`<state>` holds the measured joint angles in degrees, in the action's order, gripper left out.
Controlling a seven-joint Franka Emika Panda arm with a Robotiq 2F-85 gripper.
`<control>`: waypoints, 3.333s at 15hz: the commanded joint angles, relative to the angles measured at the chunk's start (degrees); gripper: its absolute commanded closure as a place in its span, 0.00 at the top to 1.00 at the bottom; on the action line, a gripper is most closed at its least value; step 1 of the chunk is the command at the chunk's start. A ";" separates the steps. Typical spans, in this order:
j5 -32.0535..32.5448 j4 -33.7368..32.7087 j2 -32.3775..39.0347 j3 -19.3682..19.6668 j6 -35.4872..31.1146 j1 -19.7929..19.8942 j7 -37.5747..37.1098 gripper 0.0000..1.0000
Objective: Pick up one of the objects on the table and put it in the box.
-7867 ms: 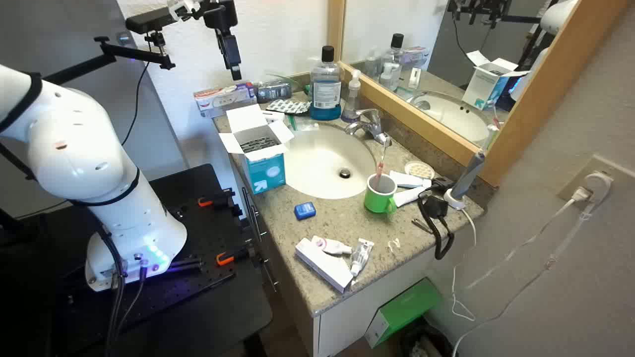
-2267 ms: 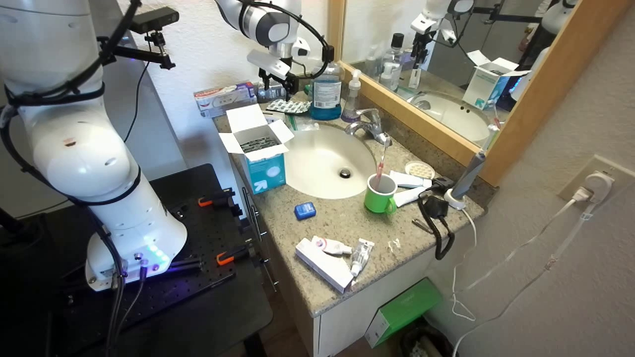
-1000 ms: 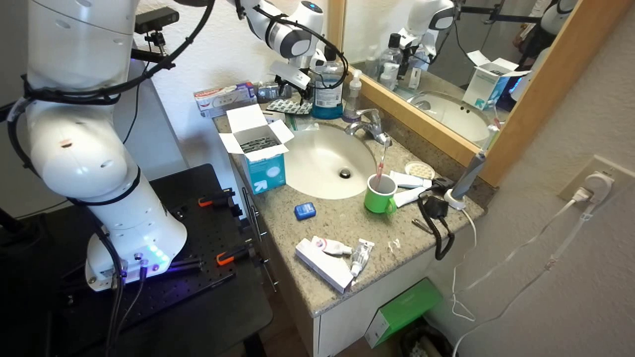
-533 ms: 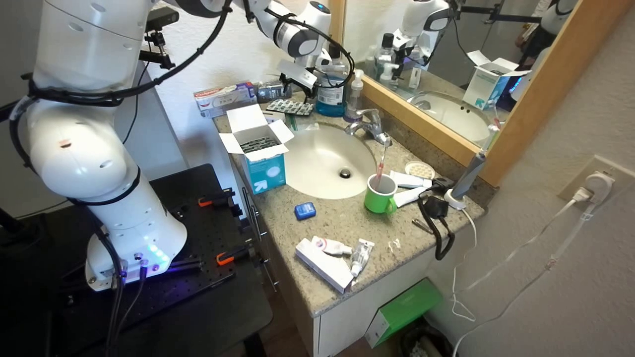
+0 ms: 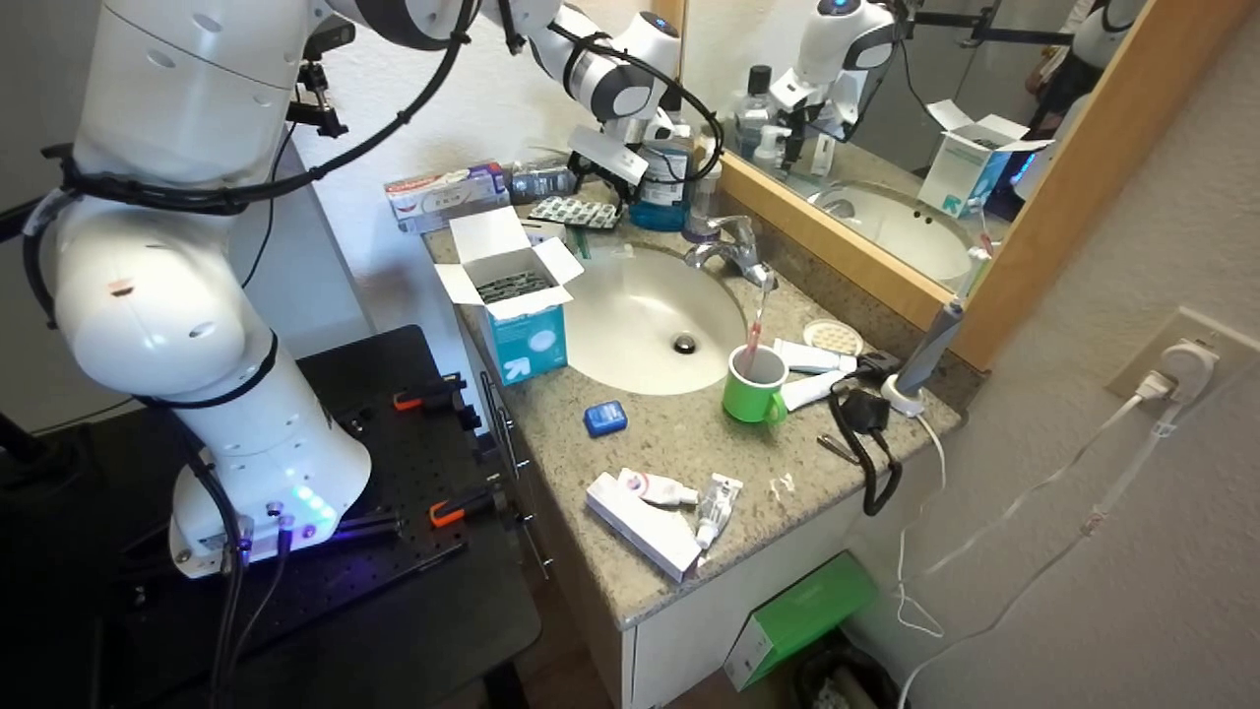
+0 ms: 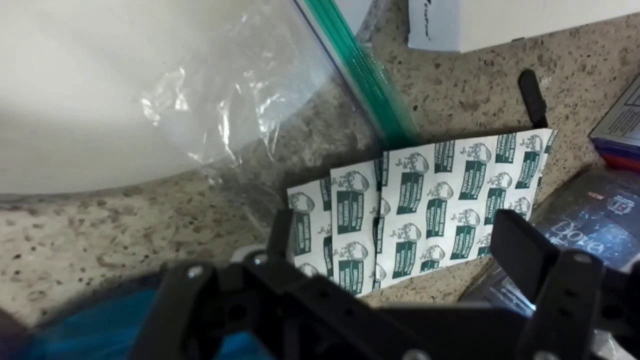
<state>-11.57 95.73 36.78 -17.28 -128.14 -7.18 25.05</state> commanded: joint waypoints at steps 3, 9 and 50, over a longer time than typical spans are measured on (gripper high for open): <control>-0.40 -8.72 5.05 -2.83 9.85 2.18 11.48 1.00; -4.04 -16.49 10.36 -5.13 21.57 2.41 23.91 1.00; -3.91 1.70 2.26 -1.83 -0.94 2.11 5.93 0.75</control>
<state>-16.13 96.72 40.26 -19.37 -128.97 -4.50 33.28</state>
